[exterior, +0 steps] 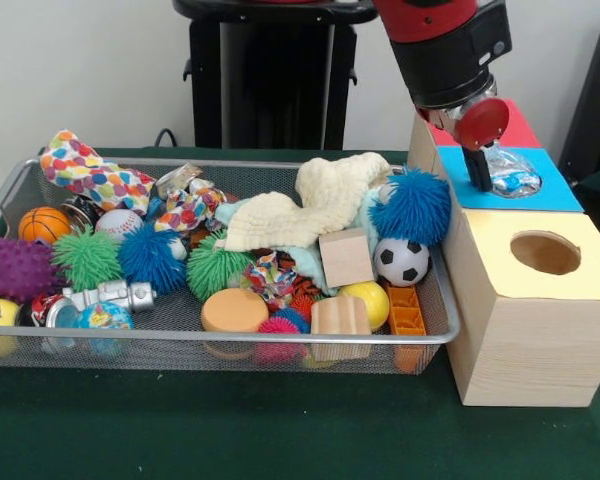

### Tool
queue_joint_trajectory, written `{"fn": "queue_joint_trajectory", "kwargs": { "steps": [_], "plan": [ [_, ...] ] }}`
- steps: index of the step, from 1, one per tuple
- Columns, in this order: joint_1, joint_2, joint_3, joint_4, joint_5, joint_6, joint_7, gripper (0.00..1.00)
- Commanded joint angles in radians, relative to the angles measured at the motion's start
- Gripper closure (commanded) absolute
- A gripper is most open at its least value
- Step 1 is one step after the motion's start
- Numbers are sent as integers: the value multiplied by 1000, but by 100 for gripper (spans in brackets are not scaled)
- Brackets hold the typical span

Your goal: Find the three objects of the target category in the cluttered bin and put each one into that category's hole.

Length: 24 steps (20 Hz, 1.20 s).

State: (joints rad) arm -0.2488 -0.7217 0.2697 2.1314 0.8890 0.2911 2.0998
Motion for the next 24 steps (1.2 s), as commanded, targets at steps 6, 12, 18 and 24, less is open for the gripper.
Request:
{"fn": "queue_joint_trajectory", "kwargs": {
  "steps": [6,12,18,24],
  "plan": [
    [154,83,-127,-130,-113,68,172,0],
    [189,85,-186,-181,-132,200,267,0],
    [214,51,-230,-169,-143,261,297,0],
    [201,36,-243,-144,-130,261,262,0]
  ]
}}
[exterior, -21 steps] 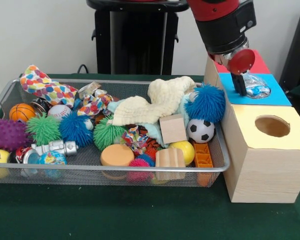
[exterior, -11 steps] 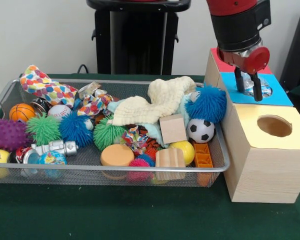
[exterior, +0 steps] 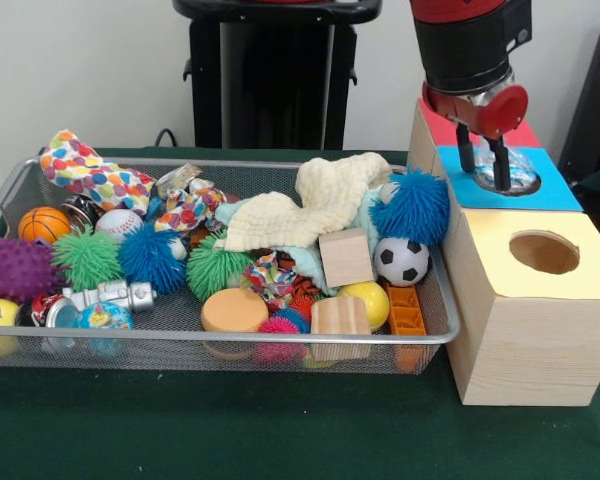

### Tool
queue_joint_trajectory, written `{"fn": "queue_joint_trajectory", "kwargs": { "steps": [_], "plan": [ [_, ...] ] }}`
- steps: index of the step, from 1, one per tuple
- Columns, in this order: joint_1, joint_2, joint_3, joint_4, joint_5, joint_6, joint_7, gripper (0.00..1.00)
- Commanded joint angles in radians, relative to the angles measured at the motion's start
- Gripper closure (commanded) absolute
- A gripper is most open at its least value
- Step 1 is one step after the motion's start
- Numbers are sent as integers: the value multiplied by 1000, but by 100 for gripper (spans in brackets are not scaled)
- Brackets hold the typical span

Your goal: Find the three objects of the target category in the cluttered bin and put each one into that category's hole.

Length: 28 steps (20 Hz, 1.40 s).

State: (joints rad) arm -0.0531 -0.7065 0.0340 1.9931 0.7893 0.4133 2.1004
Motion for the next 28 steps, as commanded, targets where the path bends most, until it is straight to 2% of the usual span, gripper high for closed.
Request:
{"fn": "queue_joint_trajectory", "kwargs": {
  "steps": [1,7,16,19,23,25,28],
  "plan": [
    [12,14,-18,-9,-36,151,270,0],
    [61,-38,-69,-11,-53,214,326,0],
    [50,-19,-45,5,2,160,282,0],
    [63,-27,-47,0,2,169,305,0],
    [67,-14,-38,7,14,133,297,0],
    [75,3,-63,-8,-17,109,282,0],
    [90,45,-165,-65,-131,101,225,0]
  ]
}}
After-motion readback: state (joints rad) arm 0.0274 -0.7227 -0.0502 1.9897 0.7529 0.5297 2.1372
